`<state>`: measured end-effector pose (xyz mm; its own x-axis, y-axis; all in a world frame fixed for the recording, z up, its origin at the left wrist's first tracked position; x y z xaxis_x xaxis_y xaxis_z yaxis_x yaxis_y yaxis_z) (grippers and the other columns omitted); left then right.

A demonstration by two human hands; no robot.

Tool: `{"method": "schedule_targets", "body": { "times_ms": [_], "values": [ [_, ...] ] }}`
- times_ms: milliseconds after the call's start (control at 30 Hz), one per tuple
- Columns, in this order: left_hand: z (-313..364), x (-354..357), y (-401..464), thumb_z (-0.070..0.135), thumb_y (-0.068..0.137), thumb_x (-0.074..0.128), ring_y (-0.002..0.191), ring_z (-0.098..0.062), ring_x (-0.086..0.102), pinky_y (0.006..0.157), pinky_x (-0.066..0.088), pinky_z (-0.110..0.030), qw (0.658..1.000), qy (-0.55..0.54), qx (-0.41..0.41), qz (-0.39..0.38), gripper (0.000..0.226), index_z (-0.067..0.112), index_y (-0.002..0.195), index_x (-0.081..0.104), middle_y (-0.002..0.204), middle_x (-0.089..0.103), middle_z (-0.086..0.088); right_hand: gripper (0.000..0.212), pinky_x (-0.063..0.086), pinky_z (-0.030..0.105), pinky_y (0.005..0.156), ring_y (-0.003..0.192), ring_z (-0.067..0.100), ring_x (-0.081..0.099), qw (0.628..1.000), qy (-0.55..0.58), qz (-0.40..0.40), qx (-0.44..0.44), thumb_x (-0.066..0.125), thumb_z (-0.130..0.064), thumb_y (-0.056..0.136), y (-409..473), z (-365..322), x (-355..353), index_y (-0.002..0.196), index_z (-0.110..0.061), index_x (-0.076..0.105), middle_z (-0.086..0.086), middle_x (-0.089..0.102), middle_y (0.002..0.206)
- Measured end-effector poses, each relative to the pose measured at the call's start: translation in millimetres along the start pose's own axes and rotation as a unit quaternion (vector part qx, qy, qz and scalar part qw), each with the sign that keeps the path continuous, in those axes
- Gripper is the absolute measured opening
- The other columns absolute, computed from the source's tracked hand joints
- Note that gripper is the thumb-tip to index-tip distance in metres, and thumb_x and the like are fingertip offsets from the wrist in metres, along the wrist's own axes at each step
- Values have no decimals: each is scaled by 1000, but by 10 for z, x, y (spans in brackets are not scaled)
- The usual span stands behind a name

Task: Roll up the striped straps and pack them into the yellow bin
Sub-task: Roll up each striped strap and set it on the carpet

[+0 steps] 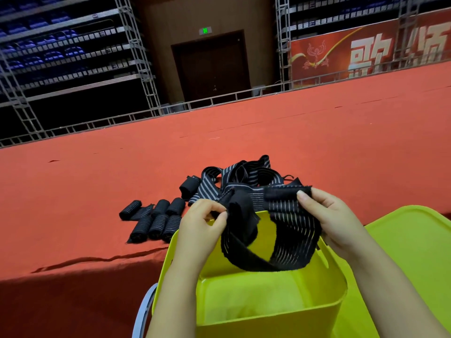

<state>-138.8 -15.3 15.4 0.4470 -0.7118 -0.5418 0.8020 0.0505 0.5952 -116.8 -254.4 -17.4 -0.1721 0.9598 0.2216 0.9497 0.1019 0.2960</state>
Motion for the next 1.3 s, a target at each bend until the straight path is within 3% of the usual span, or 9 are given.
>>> {"method": "schedule_targets", "body": {
  "times_ms": [133,333,533,700,833,967,1067,1167,1300],
  "values": [
    [-160,-161,20,1,80,64,76,-4,55,65,38,-10,998,32,-43,44,16,16,74,62,80,58,8,18,54,20,55,65,11,68,994,39,102,-9,50,-17,94,11,-134,-392,96,-11,66,-1,73,76],
    [-400,-305,-25,7,83,63,74,-8,53,64,36,-24,987,35,-137,80,13,18,74,61,84,60,5,16,57,30,51,62,19,70,988,-58,139,18,53,-15,94,-90,-118,-746,98,-10,68,4,74,75],
    [-339,19,-93,4,79,63,63,-21,65,69,59,-47,971,-88,-219,36,9,9,71,63,66,63,-1,18,43,26,74,83,8,58,961,-277,-25,4,61,-24,91,-113,43,-76,87,-10,72,-2,67,87],
    [-136,49,6,6,76,63,65,-27,68,68,59,-48,976,-76,-203,24,10,11,68,63,63,64,2,27,22,6,101,126,-10,36,925,-351,-138,-34,65,-30,88,-226,61,492,64,-40,69,-27,39,138],
    [-26,-26,105,10,74,59,69,-26,68,71,56,-47,982,-23,-183,38,8,14,68,61,70,68,-2,13,40,15,95,106,-3,57,948,-274,-156,-34,65,-25,90,-296,-38,661,81,-26,75,-14,66,109],
    [30,-29,172,10,74,57,73,-25,66,72,53,-45,987,11,-155,38,9,14,66,57,76,66,-6,24,42,28,69,73,6,55,975,-198,-14,-98,61,-23,91,-205,-330,433,76,-6,64,4,61,74],
    [-2,-28,182,9,74,56,75,-27,64,68,51,-44,987,28,-155,34,6,11,68,56,77,66,-8,21,44,31,68,73,13,57,980,-155,71,-98,57,-24,94,-161,-383,177,84,-7,66,13,66,81],
    [-27,-45,155,7,74,57,75,-26,64,66,51,-45,986,18,-158,45,7,9,68,55,77,65,-8,20,38,22,61,71,13,54,941,-251,186,-132,51,-19,97,-230,-418,-71,82,-13,64,4,64,76],
    [-80,-150,100,8,75,59,76,-24,60,62,44,-38,982,3,-169,79,7,5,70,54,80,64,-8,20,21,35,61,73,28,47,876,-375,283,-109,48,-12,97,-259,-236,-380,81,-2,57,11,57,77]
  ]
}}
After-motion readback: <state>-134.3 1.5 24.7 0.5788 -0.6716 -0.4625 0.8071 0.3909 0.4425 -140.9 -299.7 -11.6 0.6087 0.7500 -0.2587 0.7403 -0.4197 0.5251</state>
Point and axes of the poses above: each hand's wrist, its own y-axis towards the middle knuckle, its own x-axis out of the palm, z = x × y, the point moved 10 cm from there along y, towards the middle knuckle
